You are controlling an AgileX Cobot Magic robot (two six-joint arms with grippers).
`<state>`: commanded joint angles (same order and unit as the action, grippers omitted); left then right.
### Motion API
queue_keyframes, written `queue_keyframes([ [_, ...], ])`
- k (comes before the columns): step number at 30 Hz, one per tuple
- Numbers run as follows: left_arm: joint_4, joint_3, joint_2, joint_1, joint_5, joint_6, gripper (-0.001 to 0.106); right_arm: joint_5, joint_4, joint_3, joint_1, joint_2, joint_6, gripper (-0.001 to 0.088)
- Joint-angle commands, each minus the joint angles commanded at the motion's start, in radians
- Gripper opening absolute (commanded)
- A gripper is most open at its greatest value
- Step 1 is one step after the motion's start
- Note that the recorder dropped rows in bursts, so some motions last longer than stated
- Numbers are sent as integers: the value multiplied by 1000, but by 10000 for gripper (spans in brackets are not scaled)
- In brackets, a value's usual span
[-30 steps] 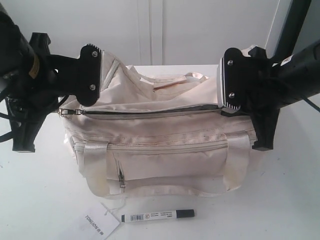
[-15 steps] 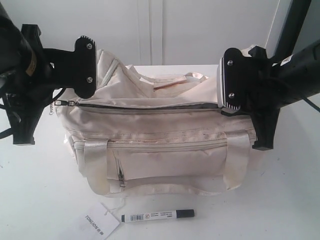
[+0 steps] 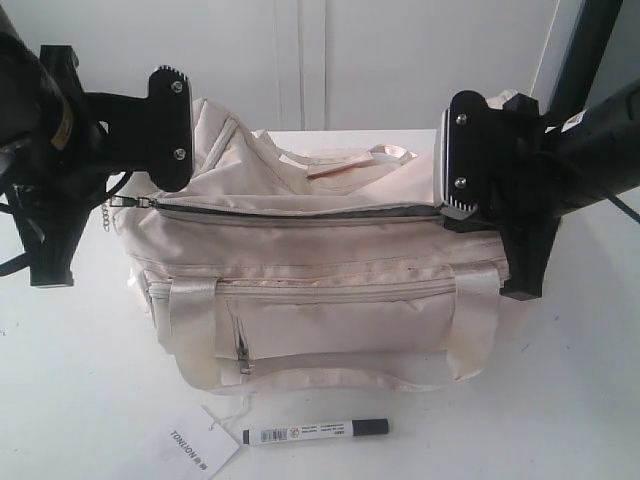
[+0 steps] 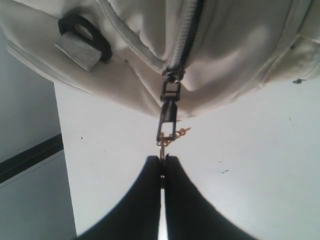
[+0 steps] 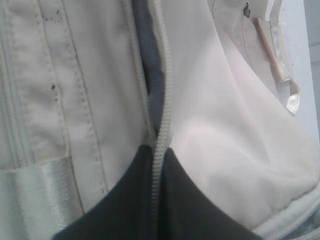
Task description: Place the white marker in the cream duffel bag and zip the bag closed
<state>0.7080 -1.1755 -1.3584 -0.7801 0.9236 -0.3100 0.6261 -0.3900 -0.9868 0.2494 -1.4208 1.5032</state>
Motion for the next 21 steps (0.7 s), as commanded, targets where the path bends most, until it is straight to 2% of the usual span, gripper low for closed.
queue_keyframes([
  [3, 0, 0, 0, 0, -17, 26, 0, 0, -5, 0, 0, 0, -2, 44],
  [10, -5, 0, 1, 0, -67, 133, 0, -2, -21, 0, 0, 0, -6, 246],
  [21, -120, 0, 9, 12, -129, 116, 0, 0, -60, 0, 0, 0, -35, 441],
])
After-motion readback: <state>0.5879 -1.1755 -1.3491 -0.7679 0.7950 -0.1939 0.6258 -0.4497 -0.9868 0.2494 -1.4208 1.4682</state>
